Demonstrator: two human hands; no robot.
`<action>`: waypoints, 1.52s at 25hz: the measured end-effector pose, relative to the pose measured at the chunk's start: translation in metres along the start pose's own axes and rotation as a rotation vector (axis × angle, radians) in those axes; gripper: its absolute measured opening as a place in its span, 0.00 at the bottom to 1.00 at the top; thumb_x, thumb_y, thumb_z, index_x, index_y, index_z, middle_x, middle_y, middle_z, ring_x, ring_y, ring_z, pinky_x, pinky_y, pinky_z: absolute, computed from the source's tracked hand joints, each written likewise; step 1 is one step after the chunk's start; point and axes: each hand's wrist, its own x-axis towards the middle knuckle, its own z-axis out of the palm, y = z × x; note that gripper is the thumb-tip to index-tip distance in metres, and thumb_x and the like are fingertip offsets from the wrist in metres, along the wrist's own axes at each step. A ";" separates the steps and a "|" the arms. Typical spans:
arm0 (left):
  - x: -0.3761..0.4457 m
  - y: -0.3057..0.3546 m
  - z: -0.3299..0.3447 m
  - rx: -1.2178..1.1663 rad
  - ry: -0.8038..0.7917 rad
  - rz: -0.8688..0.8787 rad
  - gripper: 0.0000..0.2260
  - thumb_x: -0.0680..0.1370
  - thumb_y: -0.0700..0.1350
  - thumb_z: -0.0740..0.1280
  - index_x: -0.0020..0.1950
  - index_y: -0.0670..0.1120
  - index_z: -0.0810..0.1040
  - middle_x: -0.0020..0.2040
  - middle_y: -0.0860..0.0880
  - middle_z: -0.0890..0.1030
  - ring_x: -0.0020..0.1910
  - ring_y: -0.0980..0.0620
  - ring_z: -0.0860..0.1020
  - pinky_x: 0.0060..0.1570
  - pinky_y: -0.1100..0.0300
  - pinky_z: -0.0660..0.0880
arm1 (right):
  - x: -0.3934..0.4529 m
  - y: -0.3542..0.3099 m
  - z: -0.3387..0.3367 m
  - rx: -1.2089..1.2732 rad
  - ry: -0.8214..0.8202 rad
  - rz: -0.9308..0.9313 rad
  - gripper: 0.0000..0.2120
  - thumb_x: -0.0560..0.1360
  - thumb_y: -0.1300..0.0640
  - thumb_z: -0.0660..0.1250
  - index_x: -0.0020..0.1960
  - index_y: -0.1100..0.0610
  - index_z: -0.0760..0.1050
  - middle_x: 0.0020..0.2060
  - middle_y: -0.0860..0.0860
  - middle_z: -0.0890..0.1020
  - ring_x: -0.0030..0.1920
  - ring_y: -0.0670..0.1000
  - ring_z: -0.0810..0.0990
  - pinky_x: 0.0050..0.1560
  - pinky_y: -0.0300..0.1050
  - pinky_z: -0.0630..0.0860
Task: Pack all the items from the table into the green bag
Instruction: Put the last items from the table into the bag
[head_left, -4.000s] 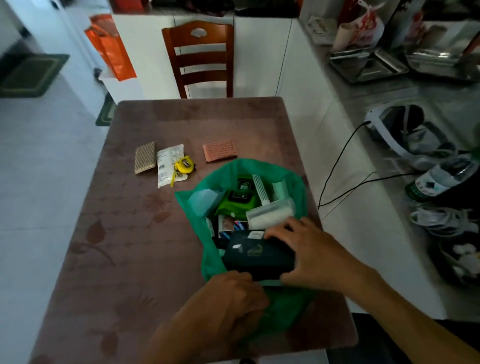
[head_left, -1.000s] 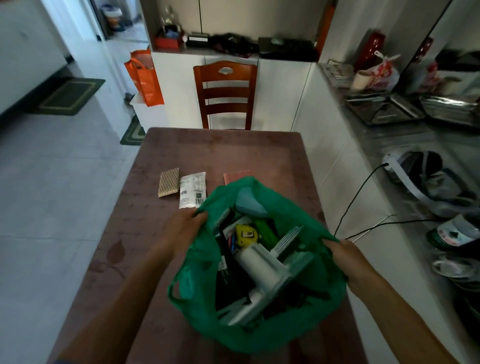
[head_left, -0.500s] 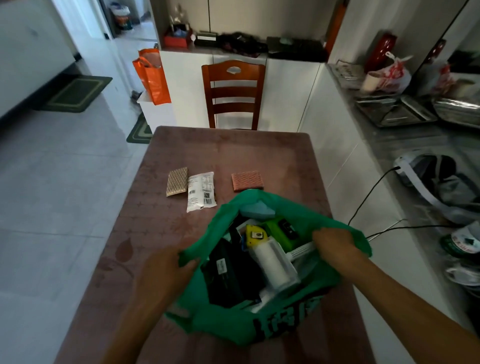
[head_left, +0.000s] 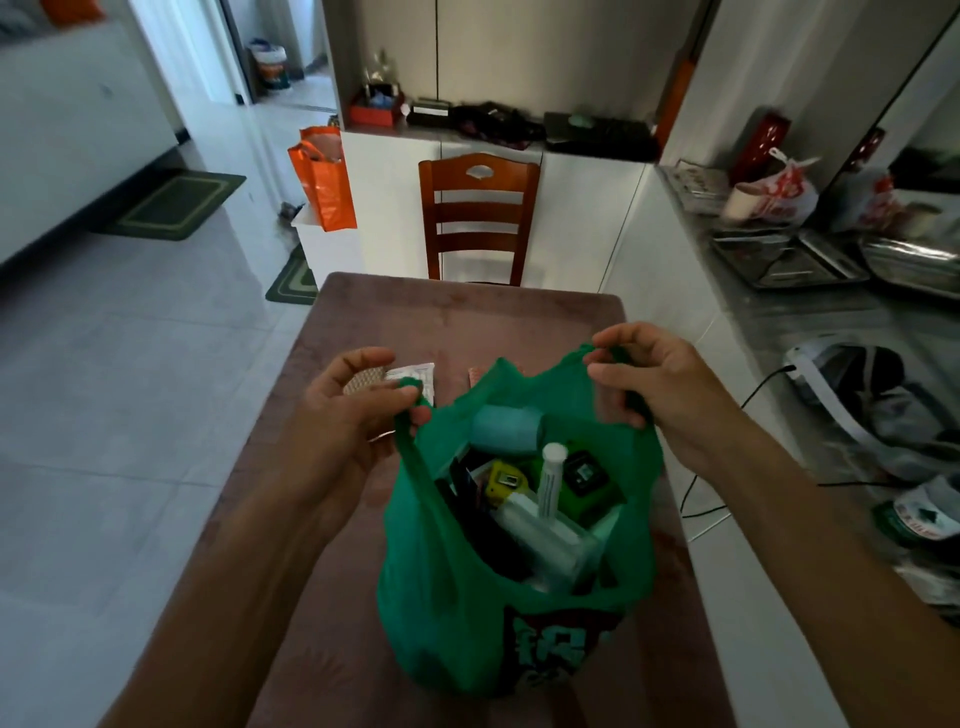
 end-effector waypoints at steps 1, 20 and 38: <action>-0.005 0.001 0.004 -0.015 -0.020 0.029 0.24 0.63 0.34 0.69 0.58 0.46 0.75 0.48 0.40 0.80 0.38 0.47 0.81 0.40 0.54 0.81 | 0.000 0.001 0.002 0.012 0.025 -0.020 0.11 0.73 0.70 0.68 0.48 0.55 0.76 0.43 0.53 0.81 0.28 0.49 0.69 0.21 0.36 0.66; 0.008 -0.016 -0.046 0.502 0.158 0.193 0.09 0.73 0.35 0.68 0.45 0.49 0.80 0.45 0.36 0.81 0.23 0.53 0.71 0.26 0.59 0.70 | -0.018 0.029 -0.057 -1.117 0.254 0.239 0.10 0.75 0.48 0.64 0.48 0.53 0.77 0.44 0.54 0.81 0.41 0.52 0.80 0.41 0.45 0.74; 0.269 -0.097 -0.110 1.229 -0.022 -0.186 0.08 0.72 0.49 0.69 0.47 0.47 0.76 0.46 0.48 0.80 0.46 0.48 0.78 0.46 0.56 0.75 | 0.190 0.089 0.103 -1.239 -0.166 0.064 0.12 0.74 0.47 0.62 0.50 0.54 0.78 0.45 0.51 0.82 0.40 0.51 0.78 0.38 0.45 0.74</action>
